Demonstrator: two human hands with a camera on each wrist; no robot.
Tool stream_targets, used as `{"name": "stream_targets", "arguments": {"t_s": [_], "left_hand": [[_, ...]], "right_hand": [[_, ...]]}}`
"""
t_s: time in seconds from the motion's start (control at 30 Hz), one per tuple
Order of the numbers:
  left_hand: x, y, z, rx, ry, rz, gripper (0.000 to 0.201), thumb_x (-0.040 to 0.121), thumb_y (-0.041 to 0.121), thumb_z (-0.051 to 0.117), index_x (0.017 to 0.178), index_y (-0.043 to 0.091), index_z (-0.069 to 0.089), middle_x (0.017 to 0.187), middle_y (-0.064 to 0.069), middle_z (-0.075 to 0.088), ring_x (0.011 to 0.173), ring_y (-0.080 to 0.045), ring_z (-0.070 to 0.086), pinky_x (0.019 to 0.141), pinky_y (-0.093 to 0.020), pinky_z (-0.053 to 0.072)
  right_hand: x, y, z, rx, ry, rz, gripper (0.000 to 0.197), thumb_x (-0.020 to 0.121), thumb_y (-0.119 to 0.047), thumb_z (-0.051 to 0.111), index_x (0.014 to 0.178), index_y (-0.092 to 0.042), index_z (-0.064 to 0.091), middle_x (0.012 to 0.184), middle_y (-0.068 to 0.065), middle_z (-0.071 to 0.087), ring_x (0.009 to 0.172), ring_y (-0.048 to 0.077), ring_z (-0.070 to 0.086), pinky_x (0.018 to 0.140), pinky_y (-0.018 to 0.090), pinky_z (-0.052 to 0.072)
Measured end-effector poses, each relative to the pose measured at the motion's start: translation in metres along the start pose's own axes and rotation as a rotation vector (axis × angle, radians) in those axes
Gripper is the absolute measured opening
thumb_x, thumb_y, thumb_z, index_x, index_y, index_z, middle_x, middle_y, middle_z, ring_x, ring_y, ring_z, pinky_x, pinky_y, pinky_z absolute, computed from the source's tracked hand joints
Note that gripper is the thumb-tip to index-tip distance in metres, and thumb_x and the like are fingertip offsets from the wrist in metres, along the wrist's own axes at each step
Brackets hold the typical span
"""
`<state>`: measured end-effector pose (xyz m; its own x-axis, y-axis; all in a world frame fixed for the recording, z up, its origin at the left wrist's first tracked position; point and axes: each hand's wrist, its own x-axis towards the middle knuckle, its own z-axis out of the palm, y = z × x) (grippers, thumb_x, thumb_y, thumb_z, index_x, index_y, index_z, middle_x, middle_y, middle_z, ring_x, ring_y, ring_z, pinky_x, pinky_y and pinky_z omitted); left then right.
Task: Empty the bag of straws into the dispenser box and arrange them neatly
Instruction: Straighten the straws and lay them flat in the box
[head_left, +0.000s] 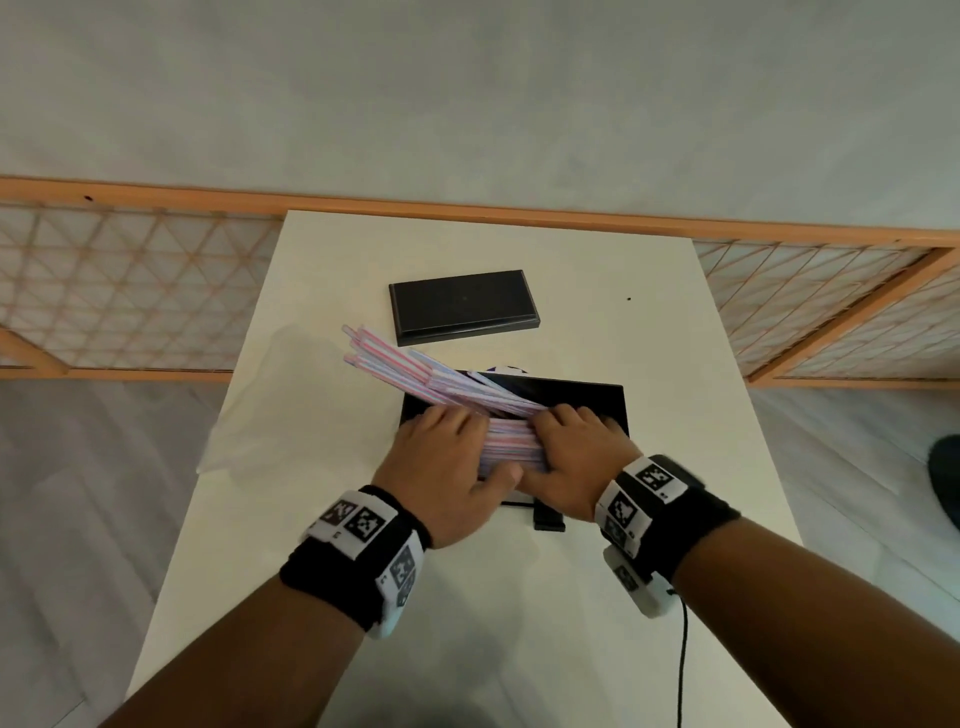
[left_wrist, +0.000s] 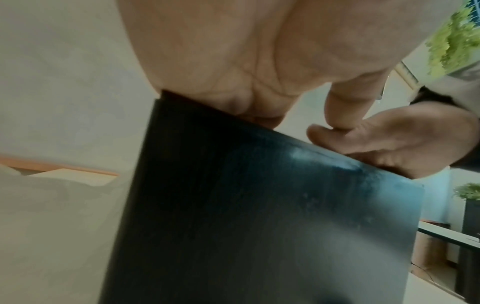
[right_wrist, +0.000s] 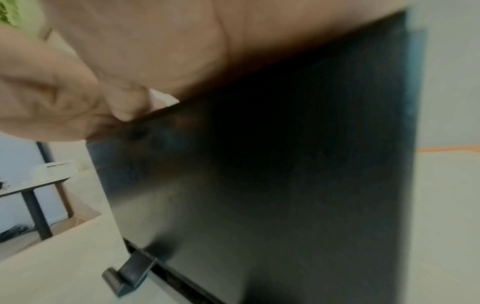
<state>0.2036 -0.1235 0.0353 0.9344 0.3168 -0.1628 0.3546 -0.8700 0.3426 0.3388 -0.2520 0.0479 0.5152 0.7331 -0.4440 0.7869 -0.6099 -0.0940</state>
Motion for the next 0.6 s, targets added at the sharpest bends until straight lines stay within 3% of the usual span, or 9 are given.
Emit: {"name": "stream_targets", "arguments": {"t_s": [0.13, 0.2, 0.33, 0.47, 0.53, 0.6], "left_hand": [[0.007, 0.005, 0.002, 0.133, -0.102, 0.005, 0.097, 0.082, 0.084, 0.003, 0.142, 0.021, 0.046, 0.147, 0.002, 0.05, 0.139, -0.02, 0.038, 0.117, -0.043, 0.031], [0.003, 0.004, 0.005, 0.146, -0.154, -0.003, 0.099, 0.081, 0.083, 0.0, 0.148, 0.022, 0.04, 0.154, 0.001, 0.043, 0.145, -0.021, 0.032, 0.119, -0.046, 0.028], [-0.013, 0.006, 0.009, 0.184, -0.148, 0.001, 0.095, 0.081, 0.079, -0.001, 0.145, 0.024, 0.042, 0.151, 0.002, 0.045, 0.143, -0.023, 0.033, 0.117, -0.045, 0.029], [-0.011, 0.009, 0.004, 0.155, -0.188, -0.036, 0.094, 0.078, 0.077, -0.004, 0.14, 0.026, 0.045, 0.146, 0.003, 0.049, 0.139, -0.022, 0.035, 0.115, -0.044, 0.031], [-0.008, 0.012, -0.003, 0.085, -0.16, -0.074, 0.081, 0.085, 0.076, 0.011, 0.128, 0.024, 0.056, 0.135, 0.002, 0.056, 0.131, -0.023, 0.042, 0.112, -0.043, 0.036], [-0.005, 0.018, -0.013, -0.074, -0.046, -0.149, 0.056, 0.091, 0.066, 0.044, 0.108, 0.018, 0.068, 0.112, 0.0, 0.068, 0.113, -0.022, 0.054, 0.101, -0.039, 0.044]], "right_hand": [[-0.003, -0.006, 0.007, -0.002, -0.026, -0.016, 0.115, 0.047, -0.095, 0.028, 0.136, -0.024, 0.039, 0.139, 0.0, 0.046, 0.129, 0.027, 0.045, 0.105, 0.048, 0.037], [-0.006, -0.007, 0.009, -0.046, -0.055, -0.032, 0.111, 0.049, -0.095, 0.041, 0.136, -0.026, 0.04, 0.138, -0.002, 0.046, 0.128, 0.026, 0.045, 0.106, 0.047, 0.037], [-0.014, -0.009, 0.016, -0.091, -0.059, -0.033, 0.082, 0.063, -0.076, 0.057, 0.13, -0.029, 0.046, 0.13, -0.001, 0.048, 0.121, 0.027, 0.047, 0.102, 0.046, 0.039], [-0.015, -0.012, 0.021, -0.022, -0.036, 0.002, 0.081, 0.064, -0.072, 0.059, 0.131, -0.029, 0.043, 0.132, -0.003, 0.045, 0.124, 0.026, 0.046, 0.104, 0.046, 0.039], [-0.013, -0.012, 0.02, 0.01, -0.069, 0.005, 0.082, 0.064, -0.071, 0.061, 0.133, -0.03, 0.042, 0.134, -0.004, 0.044, 0.126, 0.026, 0.045, 0.105, 0.046, 0.038], [-0.012, -0.01, 0.018, 0.004, -0.085, 0.002, 0.083, 0.063, -0.07, 0.063, 0.134, -0.031, 0.043, 0.133, -0.003, 0.044, 0.126, 0.026, 0.045, 0.106, 0.046, 0.037]]}}
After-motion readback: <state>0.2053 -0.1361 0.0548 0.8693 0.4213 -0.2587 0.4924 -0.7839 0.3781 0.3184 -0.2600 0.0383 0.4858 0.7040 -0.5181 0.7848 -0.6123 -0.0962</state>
